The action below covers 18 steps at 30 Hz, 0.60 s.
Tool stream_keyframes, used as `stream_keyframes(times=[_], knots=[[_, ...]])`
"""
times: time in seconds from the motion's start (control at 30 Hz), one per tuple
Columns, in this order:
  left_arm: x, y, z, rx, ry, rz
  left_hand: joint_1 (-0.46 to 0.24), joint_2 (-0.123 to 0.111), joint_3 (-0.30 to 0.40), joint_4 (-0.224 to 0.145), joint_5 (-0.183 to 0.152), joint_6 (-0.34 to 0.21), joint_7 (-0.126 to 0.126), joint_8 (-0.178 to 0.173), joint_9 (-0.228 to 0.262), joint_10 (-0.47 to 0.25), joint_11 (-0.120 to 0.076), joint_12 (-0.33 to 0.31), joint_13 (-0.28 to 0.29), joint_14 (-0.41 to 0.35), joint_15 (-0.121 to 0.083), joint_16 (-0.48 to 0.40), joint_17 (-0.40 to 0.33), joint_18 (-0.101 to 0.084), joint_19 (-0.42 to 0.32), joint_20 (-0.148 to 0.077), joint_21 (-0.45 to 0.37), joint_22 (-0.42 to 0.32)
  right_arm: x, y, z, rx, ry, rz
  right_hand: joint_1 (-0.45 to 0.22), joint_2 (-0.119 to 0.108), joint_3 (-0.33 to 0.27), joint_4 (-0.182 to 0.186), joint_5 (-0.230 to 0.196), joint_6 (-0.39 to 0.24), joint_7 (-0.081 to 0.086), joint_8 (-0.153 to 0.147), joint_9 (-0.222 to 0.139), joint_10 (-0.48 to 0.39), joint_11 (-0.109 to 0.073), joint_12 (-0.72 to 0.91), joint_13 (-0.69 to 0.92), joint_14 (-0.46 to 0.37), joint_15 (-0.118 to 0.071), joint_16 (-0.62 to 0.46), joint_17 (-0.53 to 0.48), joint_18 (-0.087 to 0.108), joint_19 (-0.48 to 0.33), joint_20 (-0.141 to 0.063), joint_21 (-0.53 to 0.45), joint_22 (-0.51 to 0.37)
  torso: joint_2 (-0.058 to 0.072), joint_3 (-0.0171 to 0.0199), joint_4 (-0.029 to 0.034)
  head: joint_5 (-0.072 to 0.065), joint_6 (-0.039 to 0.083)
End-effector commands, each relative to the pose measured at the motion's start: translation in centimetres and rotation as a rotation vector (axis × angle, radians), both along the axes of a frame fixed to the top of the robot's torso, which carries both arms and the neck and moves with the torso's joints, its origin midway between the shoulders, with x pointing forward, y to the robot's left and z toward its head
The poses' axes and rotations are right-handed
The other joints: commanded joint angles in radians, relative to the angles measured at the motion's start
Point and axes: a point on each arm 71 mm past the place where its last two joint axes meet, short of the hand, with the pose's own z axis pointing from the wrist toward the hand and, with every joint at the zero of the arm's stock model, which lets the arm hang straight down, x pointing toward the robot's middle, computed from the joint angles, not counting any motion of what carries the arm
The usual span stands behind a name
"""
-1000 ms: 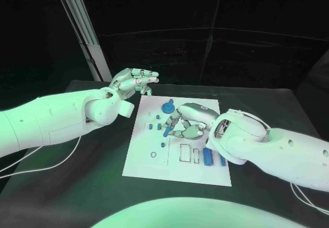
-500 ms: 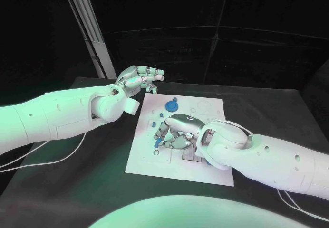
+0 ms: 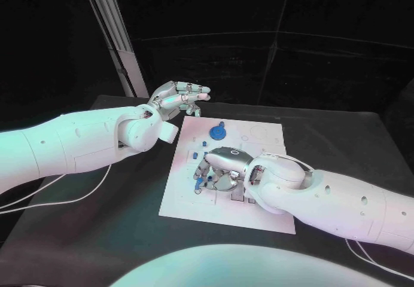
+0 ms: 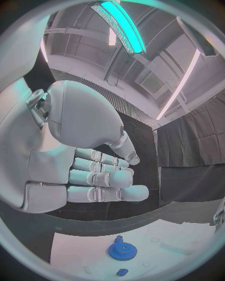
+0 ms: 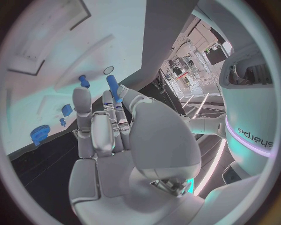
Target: Assemble the parts on the task board
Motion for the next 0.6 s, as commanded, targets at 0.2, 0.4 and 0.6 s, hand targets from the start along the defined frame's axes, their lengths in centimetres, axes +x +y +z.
stream_keyframes(times=[0.2,0.4,0.6], knots=[[0.02,-0.10,0.15,-0.013,-0.006,-0.007,0.002,0.011,-0.006,-0.001,-0.003,-0.001,0.002,0.006,-0.001,-0.006,0.002,0.003,0.002,-0.008,0.000,-0.004,-0.001,0.006,-0.006,0.002,-0.003,-0.001,-0.09,0.23,-0.29,-0.042,-0.006,0.029,0.000,0.005,0.005,-0.001,0.003,0.006,0.004,0.000,0.001,0.000,0.002,-0.004,-0.002,0.033,-0.004,0.005,0.000,-0.001,0.002,-0.001,0.005,-0.001,0.000,-0.0004,-0.0003,0.002,-0.004],[0.02,-0.10,0.14,-0.013,-0.006,-0.007,0.002,0.011,-0.006,-0.001,-0.003,-0.001,0.002,0.006,-0.001,-0.006,0.002,0.003,0.002,-0.008,0.000,-0.004,-0.001,0.006,-0.006,0.002,-0.003,-0.001,-0.07,0.31,-0.47,-0.054,-0.003,0.032,0.000,0.005,0.005,-0.001,0.003,0.006,0.004,0.000,0.001,0.000,0.002,-0.004,-0.002,0.033,-0.004,0.005,0.000,-0.001,0.002,-0.001,0.005,-0.001,0.000,0.0000,-0.0002,0.002,-0.005],[0.02,-0.09,0.14,-0.013,-0.006,-0.007,0.002,0.011,-0.006,-0.001,-0.003,-0.001,0.002,0.006,-0.001,-0.006,0.002,0.003,0.002,-0.008,0.000,-0.004,-0.001,0.006,-0.006,0.002,-0.003,-0.001,-0.09,0.42,-0.64,-0.061,-0.001,0.035,0.000,0.006,0.006,-0.002,0.005,0.006,0.004,0.000,0.001,-0.001,0.002,-0.005,-0.002,0.033,-0.004,0.005,-0.001,-0.001,0.002,-0.001,0.005,-0.002,0.000,0.0000,0.0000,0.003,-0.006]])
